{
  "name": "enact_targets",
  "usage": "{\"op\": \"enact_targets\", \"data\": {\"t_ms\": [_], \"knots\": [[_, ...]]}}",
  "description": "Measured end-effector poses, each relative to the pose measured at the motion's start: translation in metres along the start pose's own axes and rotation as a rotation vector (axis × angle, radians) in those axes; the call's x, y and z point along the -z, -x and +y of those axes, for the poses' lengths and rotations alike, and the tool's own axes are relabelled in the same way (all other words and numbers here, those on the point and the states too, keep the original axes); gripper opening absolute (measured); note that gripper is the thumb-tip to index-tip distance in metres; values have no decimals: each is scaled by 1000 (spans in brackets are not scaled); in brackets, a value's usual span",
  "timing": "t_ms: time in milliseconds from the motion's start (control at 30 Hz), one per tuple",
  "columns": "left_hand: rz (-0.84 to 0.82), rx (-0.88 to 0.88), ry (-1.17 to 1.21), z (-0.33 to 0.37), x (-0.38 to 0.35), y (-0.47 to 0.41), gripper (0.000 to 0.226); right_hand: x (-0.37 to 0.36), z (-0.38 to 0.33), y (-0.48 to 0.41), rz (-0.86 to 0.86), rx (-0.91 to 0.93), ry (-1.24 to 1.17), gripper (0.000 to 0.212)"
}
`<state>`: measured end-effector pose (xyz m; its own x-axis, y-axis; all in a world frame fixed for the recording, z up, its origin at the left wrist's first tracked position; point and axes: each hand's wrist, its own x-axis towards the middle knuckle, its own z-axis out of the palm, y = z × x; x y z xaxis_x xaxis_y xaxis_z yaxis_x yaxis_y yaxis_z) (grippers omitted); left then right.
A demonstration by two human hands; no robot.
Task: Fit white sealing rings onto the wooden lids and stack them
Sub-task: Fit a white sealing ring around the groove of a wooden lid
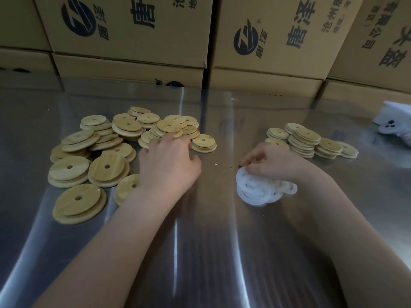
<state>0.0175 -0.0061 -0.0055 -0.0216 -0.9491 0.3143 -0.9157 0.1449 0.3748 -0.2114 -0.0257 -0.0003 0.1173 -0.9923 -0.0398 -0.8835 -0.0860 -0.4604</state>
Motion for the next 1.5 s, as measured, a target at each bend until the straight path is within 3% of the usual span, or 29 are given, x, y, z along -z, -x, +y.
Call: {"op": "enact_targets", "data": {"t_ms": [167,467,633,833,967,1067,1167,1367,1500], "knots": [[-57,181,-93,-30,17,-14,57,-1,0,0,-17,41,18,9],[201,493,-75,-130,43,-26,57,-6,-7,1,7,88,11,16],[69,520,18,-149,28,-23,60,-6,-6,1,3,56,12,11],[140,535,111,-132,16,-26,57,-7,-11,2,-9,83,17,11],[197,566,184,-108,6,-25,58,-18,-29,4,54,237,-23,34],[224,599,247,-89,0,-24,60,-35,-53,13,-82,404,-206,52],[237,616,309,-72,-8,-22,60,-59,-68,13,-143,534,-50,65],[273,605,370,-49,-18,-20,55,-64,-63,4,3,553,1,56],[296,478,265,-38,-20,-16,49,-59,-52,-3,85,465,-1,59]]}}
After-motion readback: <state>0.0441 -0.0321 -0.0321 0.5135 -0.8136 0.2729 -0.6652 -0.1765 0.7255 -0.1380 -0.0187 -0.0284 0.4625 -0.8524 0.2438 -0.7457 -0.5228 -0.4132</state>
